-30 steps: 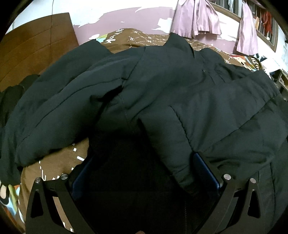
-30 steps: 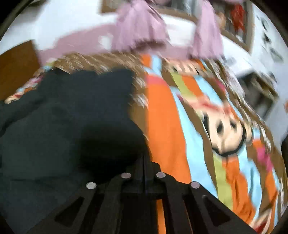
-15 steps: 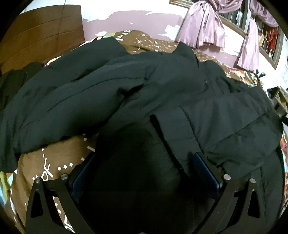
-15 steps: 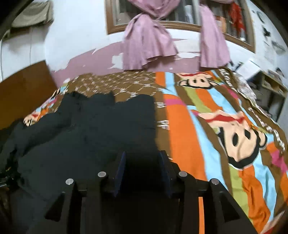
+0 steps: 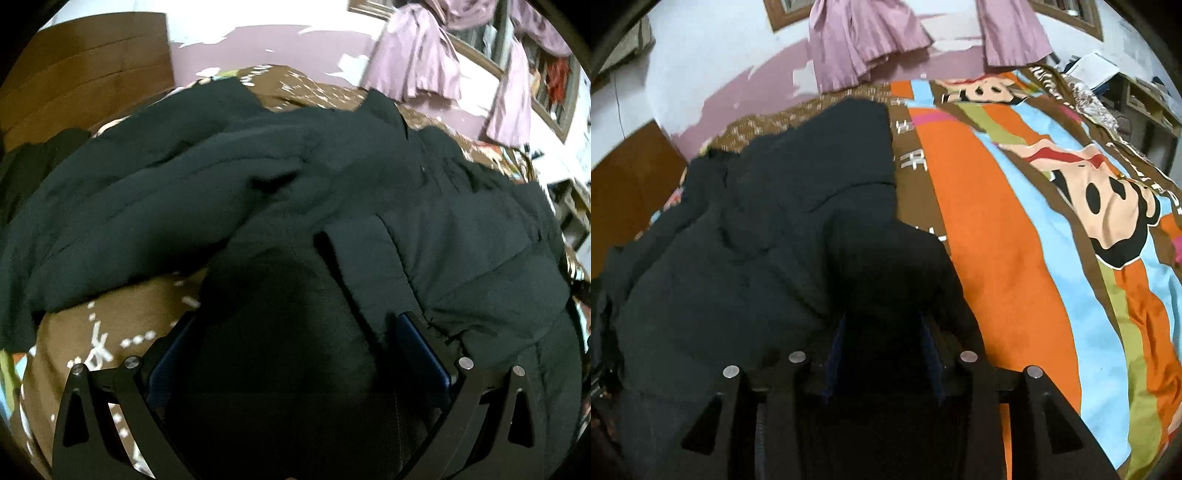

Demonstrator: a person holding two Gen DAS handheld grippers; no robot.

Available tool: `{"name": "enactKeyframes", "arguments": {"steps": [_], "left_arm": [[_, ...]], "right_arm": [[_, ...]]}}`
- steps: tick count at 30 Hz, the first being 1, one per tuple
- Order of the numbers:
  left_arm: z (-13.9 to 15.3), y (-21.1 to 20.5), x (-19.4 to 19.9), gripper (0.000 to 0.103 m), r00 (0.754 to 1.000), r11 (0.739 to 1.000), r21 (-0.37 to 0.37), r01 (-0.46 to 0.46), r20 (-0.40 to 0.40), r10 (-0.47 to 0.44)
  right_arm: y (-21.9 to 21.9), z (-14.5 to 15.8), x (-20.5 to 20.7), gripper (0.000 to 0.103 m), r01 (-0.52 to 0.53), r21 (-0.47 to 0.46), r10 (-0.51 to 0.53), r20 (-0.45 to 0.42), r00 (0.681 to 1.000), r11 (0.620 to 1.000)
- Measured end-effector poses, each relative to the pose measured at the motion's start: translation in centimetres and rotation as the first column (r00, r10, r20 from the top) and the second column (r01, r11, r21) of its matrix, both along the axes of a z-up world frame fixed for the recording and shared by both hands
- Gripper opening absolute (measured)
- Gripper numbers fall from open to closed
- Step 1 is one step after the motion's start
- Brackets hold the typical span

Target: Fold large clothes

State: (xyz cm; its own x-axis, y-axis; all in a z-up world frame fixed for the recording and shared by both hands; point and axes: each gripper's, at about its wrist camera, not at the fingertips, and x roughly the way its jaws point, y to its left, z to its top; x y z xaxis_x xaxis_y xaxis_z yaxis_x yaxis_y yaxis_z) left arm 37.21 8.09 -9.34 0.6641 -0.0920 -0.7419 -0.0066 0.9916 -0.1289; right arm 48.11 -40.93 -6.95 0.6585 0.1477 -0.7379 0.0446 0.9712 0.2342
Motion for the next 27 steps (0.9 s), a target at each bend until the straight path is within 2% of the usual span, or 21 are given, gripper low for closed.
{"name": "enactKeyframes", "arguments": {"steps": [3, 6, 9, 12, 15, 20, 21, 24, 27], "left_arm": [[1.1, 2.7, -1.3, 0.102, 0.998, 0.994, -0.086, -0.065, 0.018, 0.067], [2.0, 6.4, -2.8, 0.102, 0.984, 0.973, -0.151, -0.173, 0.019, 0.178], [2.6, 10.6, -4.5, 0.102, 0.957, 0.940, -0.196, -0.280, 0.019, 0.289], [3.3, 14.7, -6.5, 0.102, 0.924, 0.894, -0.279, -0.352, 0.051, 0.380], [3.4, 18.3, -7.6, 0.102, 0.876, 0.837, -0.324, -0.441, 0.049, 0.480], [1.8, 23.8, -9.0, 0.102, 0.777, 0.701, -0.407, -0.585, -0.035, 0.629], [1.4, 24.5, -9.2, 0.102, 0.761, 0.680, -0.418, -0.602, -0.044, 0.647], [-0.5, 27.6, -11.1, 0.102, 0.690, 0.582, -0.470, -0.663, -0.082, 0.719], [-3.1, 30.1, -12.1, 0.101, 0.634, 0.471, -0.536, -0.701, -0.165, 0.756]], "right_arm": [[0.4, 1.6, -0.9, 0.056, 0.018, 0.004, -0.018, 0.063, 0.998, 1.000], [2.3, 3.6, -0.7, 0.068, -0.001, -0.026, 0.004, 0.126, 0.992, 1.000], [5.1, 5.1, -0.6, 0.081, -0.052, -0.022, 0.055, 0.182, 0.982, 0.998], [9.0, 6.0, -0.2, 0.088, -0.127, -0.009, 0.126, 0.201, 0.971, 0.992], [13.1, 6.2, 0.1, 0.094, -0.212, -0.020, 0.211, 0.197, 0.957, 0.977], [20.8, 5.5, 1.2, 0.094, -0.356, -0.067, 0.363, 0.160, 0.918, 0.932], [21.8, 5.4, 1.2, 0.094, -0.371, -0.079, 0.379, 0.160, 0.911, 0.925], [26.0, 4.9, 1.7, 0.094, -0.427, -0.131, 0.443, 0.154, 0.883, 0.895], [28.7, 4.2, 2.3, 0.094, -0.454, -0.158, 0.475, 0.147, 0.867, 0.877]]}}
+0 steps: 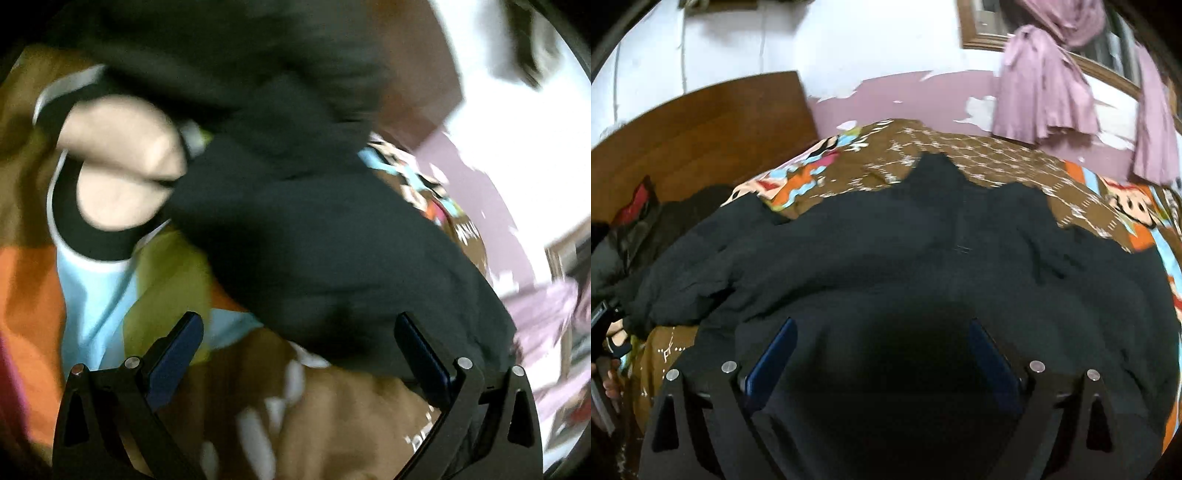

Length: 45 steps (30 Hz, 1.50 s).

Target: Fold large clothes

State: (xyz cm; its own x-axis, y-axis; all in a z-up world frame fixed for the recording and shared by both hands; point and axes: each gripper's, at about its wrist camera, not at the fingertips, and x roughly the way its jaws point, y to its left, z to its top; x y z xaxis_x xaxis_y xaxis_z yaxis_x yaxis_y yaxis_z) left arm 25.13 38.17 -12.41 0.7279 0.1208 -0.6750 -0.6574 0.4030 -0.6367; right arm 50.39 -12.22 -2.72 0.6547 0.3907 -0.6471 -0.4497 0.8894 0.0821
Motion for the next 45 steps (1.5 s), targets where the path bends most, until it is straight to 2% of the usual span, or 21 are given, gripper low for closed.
{"name": "enactKeyframes", "arguments": {"steps": [3, 6, 7, 8, 9, 10, 13, 15, 17, 20, 22, 25, 28, 30, 32, 34, 35, 37, 41, 43, 45], "left_arm": [[-1.4, 1.5, -0.6, 0.101, 0.999, 0.996, -0.073, -0.045, 0.018, 0.046], [-1.3, 2.0, -0.7, 0.100, 0.998, 0.997, -0.070, -0.044, 0.042, 0.047], [-1.2, 2.0, -0.6, 0.096, 0.998, 0.997, -0.066, -0.040, 0.050, 0.044], [-1.2, 2.0, -0.6, 0.079, 0.998, 0.998, -0.062, -0.032, 0.055, 0.036], [-1.2, 1.8, -0.5, 0.068, 0.998, 0.998, -0.059, -0.021, 0.052, 0.025], [-1.2, 1.7, -0.4, 0.050, 0.999, 0.998, -0.058, -0.010, 0.042, 0.013], [-1.2, 1.5, -0.3, 0.021, 1.000, 1.000, -0.008, -0.005, -0.004, 0.005], [-1.0, 1.3, -1.0, 0.013, 1.000, 1.000, 0.012, -0.016, -0.003, 0.016], [-0.4, 1.0, -1.7, 0.005, 1.000, 0.998, 0.049, -0.029, 0.006, 0.029], [1.6, -0.2, -2.6, 0.002, 0.999, 0.988, 0.148, -0.049, 0.026, 0.046], [3.8, -1.9, -3.9, 0.002, 0.997, 0.969, 0.239, -0.063, 0.066, 0.049], [7.0, -4.7, -5.2, 0.002, 0.992, 0.932, 0.355, -0.065, 0.126, 0.021], [11.3, -8.1, -5.9, 0.002, 0.980, 0.874, 0.482, -0.054, 0.194, -0.046], [14.6, -10.8, -6.2, 0.002, 0.964, 0.825, 0.563, -0.036, 0.236, -0.119], [17.2, -11.8, -4.0, 0.002, 0.951, 0.791, 0.611, -0.009, 0.251, -0.182], [20.1, -14.9, -4.2, 0.002, 0.921, 0.745, 0.667, 0.031, 0.270, -0.280], [20.9, -15.8, -4.0, 0.002, 0.912, 0.730, 0.682, 0.042, 0.273, -0.307], [23.8, -19.7, -1.5, 0.002, 0.870, 0.682, 0.728, 0.077, 0.284, -0.402], [27.5, -25.9, 0.6, 0.002, 0.781, 0.619, 0.770, 0.153, 0.289, -0.553], [28.9, -29.8, 1.3, 0.002, 0.721, 0.573, 0.795, 0.199, 0.277, -0.635], [30.0, -34.5, 1.7, 0.002, 0.656, 0.510, 0.823, 0.249, 0.244, -0.714]], "right_arm": [[1.6, -0.5, 0.6, 0.094, 0.008, -0.011, -0.008, 0.014, 1.000, 1.000], [2.4, -0.9, 1.6, 0.094, 0.041, -0.024, -0.041, 0.018, 0.999, 0.999], [2.7, -1.2, 2.0, 0.094, 0.052, -0.032, -0.051, 0.015, 0.999, 0.998], [3.0, -1.5, 2.5, 0.094, 0.062, -0.043, -0.062, 0.014, 0.998, 0.997], [3.3, -1.8, 2.7, 0.094, 0.067, -0.055, -0.066, 0.011, 0.998, 0.996], [3.6, -2.2, 3.1, 0.094, 0.067, -0.071, -0.067, 0.003, 0.998, 0.995], [5.0, -4.8, 4.6, 0.094, 0.038, -0.156, -0.050, -0.074, 0.996, 0.987], [5.1, -6.8, 5.5, 0.096, 0.016, -0.163, -0.035, -0.116, 0.993, 0.987], [4.6, -7.2, 5.5, 0.097, 0.026, -0.135, -0.042, -0.122, 0.992, 0.991], [4.3, -7.2, 5.2, 0.097, 0.025, -0.126, -0.039, -0.117, 0.992, 0.992], [4.1, -7.1, 5.1, 0.097, 0.025, -0.116, -0.038, -0.115, 0.993, 0.993], [3.4, -6.0, 3.7, 0.097, 0.015, -0.086, -0.023, -0.092, 0.995, 0.996], [2.6, -4.7, 2.4, 0.097, -0.006, -0.046, 0.003, -0.081, 0.997, 0.999], [1.8, -3.7, 1.5, 0.097, -0.031, -0.021, 0.029, -0.078, 0.997, 0.999], [0.7, -2.7, 0.5, 0.097, -0.045, -0.015, 0.044, -0.063, 0.997, 0.999], [-0.5, -2.0, -0.3, 0.097, -0.049, -0.016, 0.049, -0.052, 0.997, 0.999], [-0.9, -1.9, -0.6, 0.097, -0.047, -0.014, 0.046, -0.048, 0.998, 0.999], [-2.8, -1.3, -1.1, 0.097, -0.031, 0.003, 0.031, -0.044, 0.999, 1.000], [-7.3, -0.4, -1.8, 0.097, 0.013, 0.063, -0.010, -0.056, 0.998, 0.998], [-10.3, 0.4, -2.5, 0.097, 0.044, 0.093, -0.039, -0.047, 0.998, 0.995], [-13.4, 0.9, -3.3, 0.097, 0.086, 0.114, -0.082, -0.036, 0.996, 0.990]]}}
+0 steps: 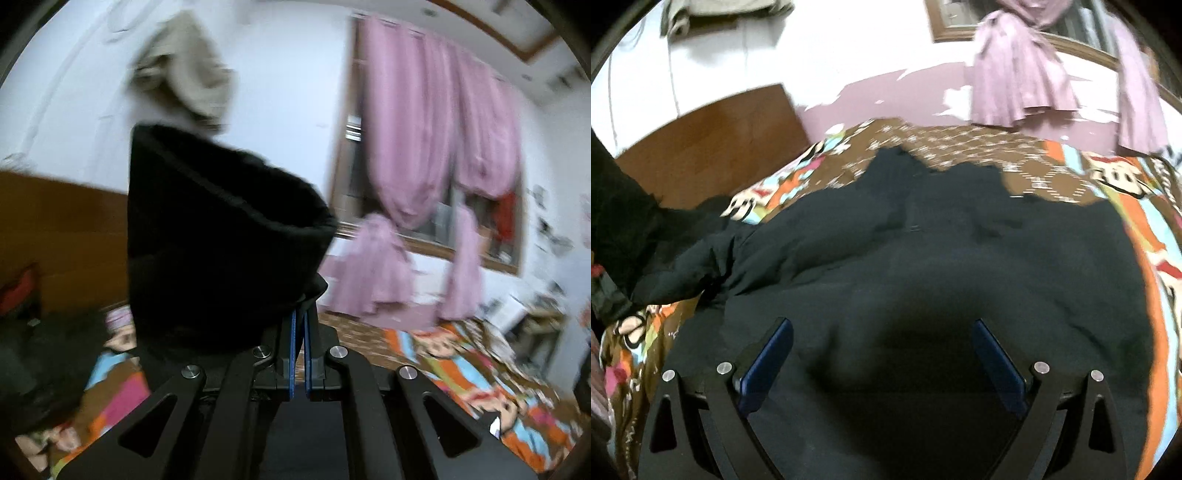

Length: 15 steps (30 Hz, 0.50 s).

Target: Fold large clothes

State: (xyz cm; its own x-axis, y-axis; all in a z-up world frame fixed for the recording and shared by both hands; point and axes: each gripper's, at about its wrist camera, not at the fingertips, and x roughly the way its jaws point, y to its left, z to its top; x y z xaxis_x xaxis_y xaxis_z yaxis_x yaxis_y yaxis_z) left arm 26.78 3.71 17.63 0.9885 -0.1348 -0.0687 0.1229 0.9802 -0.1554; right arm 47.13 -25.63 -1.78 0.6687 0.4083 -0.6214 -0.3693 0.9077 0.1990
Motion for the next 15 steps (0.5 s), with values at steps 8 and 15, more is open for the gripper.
{"name": "enactKeyframes", "arguments": {"steps": [8, 15], "left_arm": [[-3.1, -15.9, 4.4, 0.002, 0.933, 0.939, 0.092, 0.331, -0.181, -0.311], [-11.2, -23.9, 5.9, 0.002, 0.806, 0.862, 0.102, 0.497, -0.423, -0.415]], "right_arm": [[-11.0, 0.5, -2.5, 0.097, 0.164, 0.074, -0.163, -0.016, 0.986, 0.984], [-18.8, -0.2, -4.5, 0.097, 0.264, 0.186, -0.262, -0.037, 0.964, 0.946]]}}
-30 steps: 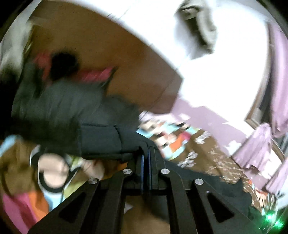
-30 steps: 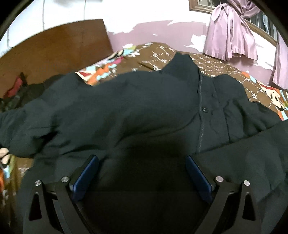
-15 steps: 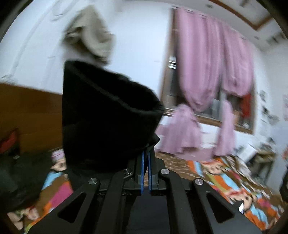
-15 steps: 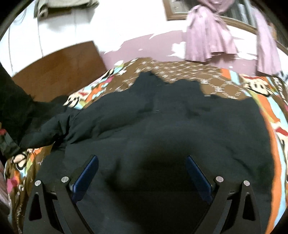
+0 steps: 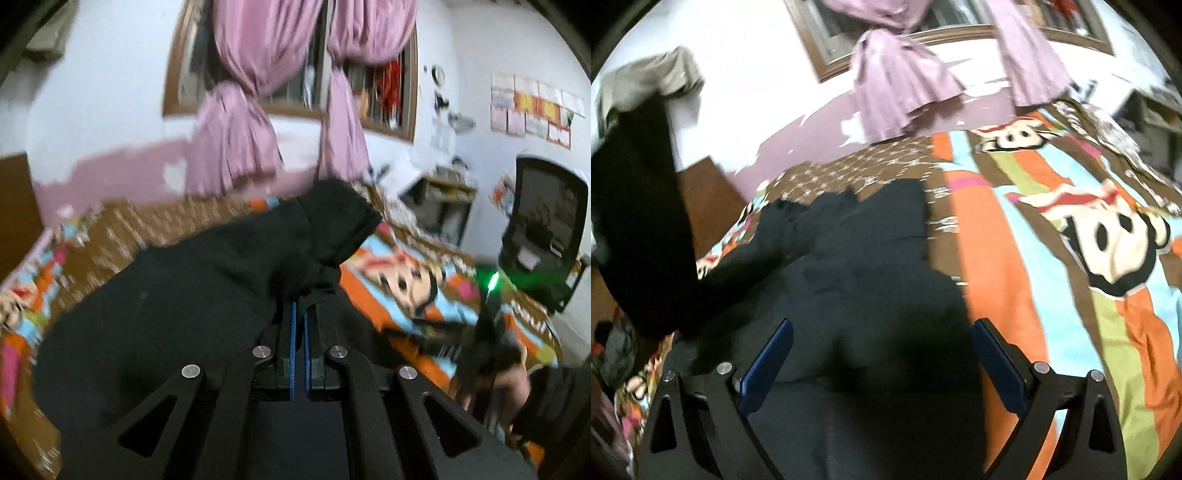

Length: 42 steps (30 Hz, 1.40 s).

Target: Fold large clothes

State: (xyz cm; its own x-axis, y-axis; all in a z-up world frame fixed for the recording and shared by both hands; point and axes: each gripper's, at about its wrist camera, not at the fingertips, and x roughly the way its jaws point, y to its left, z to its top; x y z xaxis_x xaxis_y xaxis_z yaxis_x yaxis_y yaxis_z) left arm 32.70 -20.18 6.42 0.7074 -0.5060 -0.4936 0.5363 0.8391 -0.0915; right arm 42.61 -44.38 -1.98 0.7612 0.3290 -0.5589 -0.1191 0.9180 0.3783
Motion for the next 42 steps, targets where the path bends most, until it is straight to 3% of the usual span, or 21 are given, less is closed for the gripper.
{"name": "enactKeyframes", "arguments": {"steps": [4, 7, 11, 15, 17, 18, 20, 21, 22, 23, 26, 27, 30, 33, 39, 42], "left_arm": [[-5.4, -2.4, 1.6, 0.002, 0.989, 0.999, 0.048, 0.018, -0.151, -0.011], [-8.9, -1.2, 1.5, 0.002, 0.979, 0.997, 0.068, 0.033, -0.205, -0.018], [-11.2, -0.5, 1.4, 0.002, 0.972, 0.995, 0.089, 0.044, -0.234, -0.022], [-12.8, -0.5, -0.1, 0.002, 0.970, 0.992, 0.114, 0.059, -0.242, -0.030], [-12.6, -0.4, -1.1, 0.004, 0.969, 0.988, 0.135, 0.072, -0.245, -0.037], [-12.8, -0.3, -1.3, 0.005, 0.968, 0.986, 0.145, 0.080, -0.248, -0.042], [-13.1, -0.1, -1.5, 0.008, 0.962, 0.980, 0.170, 0.101, -0.269, -0.053], [-13.1, 0.0, -1.5, 0.010, 0.957, 0.977, 0.176, 0.119, -0.284, -0.065], [-13.6, 0.3, -1.7, 0.017, 0.953, 0.975, 0.180, 0.132, -0.293, -0.075], [-13.5, 0.4, -1.8, 0.028, 0.947, 0.971, 0.185, 0.149, -0.309, -0.087], [-12.7, 1.7, -1.8, 0.051, 0.932, 0.970, 0.164, 0.178, -0.343, -0.113], [-12.4, 2.1, -1.8, 0.053, 0.931, 0.971, 0.156, 0.179, -0.346, -0.116], [-11.3, 3.8, -1.8, 0.056, 0.925, 0.976, 0.139, 0.169, -0.363, -0.108], [-9.6, 5.7, -1.6, 0.056, 0.935, 0.976, 0.164, 0.145, -0.344, -0.081], [-5.4, 11.0, -0.1, 0.056, 0.959, 0.942, 0.328, 0.066, -0.281, 0.031], [-4.6, 14.3, 1.5, 0.056, 0.959, 0.938, 0.347, 0.006, -0.267, 0.092]], "right_arm": [[-2.2, -0.4, -0.4, 0.097, -0.028, 0.139, 0.027, 0.010, 1.000, 0.990], [-2.8, -0.7, -0.3, 0.097, -0.100, 0.265, 0.099, 0.016, 0.995, 0.959], [-0.8, -1.9, 0.9, 0.097, -0.196, 0.346, 0.226, -0.047, 0.973, 0.918], [1.3, -3.6, 1.8, 0.096, -0.191, 0.395, 0.263, -0.138, 0.955, 0.899], [1.9, -4.5, 2.3, 0.087, -0.162, 0.401, 0.259, -0.201, 0.945, 0.902], [2.1, -4.8, 2.3, 0.078, -0.154, 0.398, 0.255, -0.215, 0.943, 0.904], [2.3, -4.9, 2.5, 0.073, -0.138, 0.380, 0.237, -0.230, 0.944, 0.915], [2.3, -4.8, 2.5, 0.063, -0.140, 0.381, 0.239, -0.229, 0.944, 0.914], [2.4, -4.8, 2.6, 0.053, -0.145, 0.386, 0.248, -0.234, 0.940, 0.911], [2.5, -4.9, 2.7, 0.036, -0.139, 0.375, 0.244, -0.248, 0.937, 0.916], [2.9, -4.9, 2.8, 0.021, -0.148, 0.351, 0.242, -0.242, 0.940, 0.925], [2.8, -5.0, 2.8, 0.017, -0.150, 0.345, 0.241, -0.238, 0.941, 0.927], [3.2, -4.3, 2.7, 0.010, -0.161, 0.309, 0.234, -0.215, 0.948, 0.937], [3.8, -2.8, 2.4, 0.009, -0.178, 0.250, 0.224, -0.167, 0.960, 0.952], [4.6, 0.9, 2.1, 0.008, -0.182, 0.131, 0.192, -0.062, 0.979, 0.975], [5.2, 1.8, 2.2, 0.008, -0.194, 0.078, 0.199, -0.054, 0.979, 0.978]]}}
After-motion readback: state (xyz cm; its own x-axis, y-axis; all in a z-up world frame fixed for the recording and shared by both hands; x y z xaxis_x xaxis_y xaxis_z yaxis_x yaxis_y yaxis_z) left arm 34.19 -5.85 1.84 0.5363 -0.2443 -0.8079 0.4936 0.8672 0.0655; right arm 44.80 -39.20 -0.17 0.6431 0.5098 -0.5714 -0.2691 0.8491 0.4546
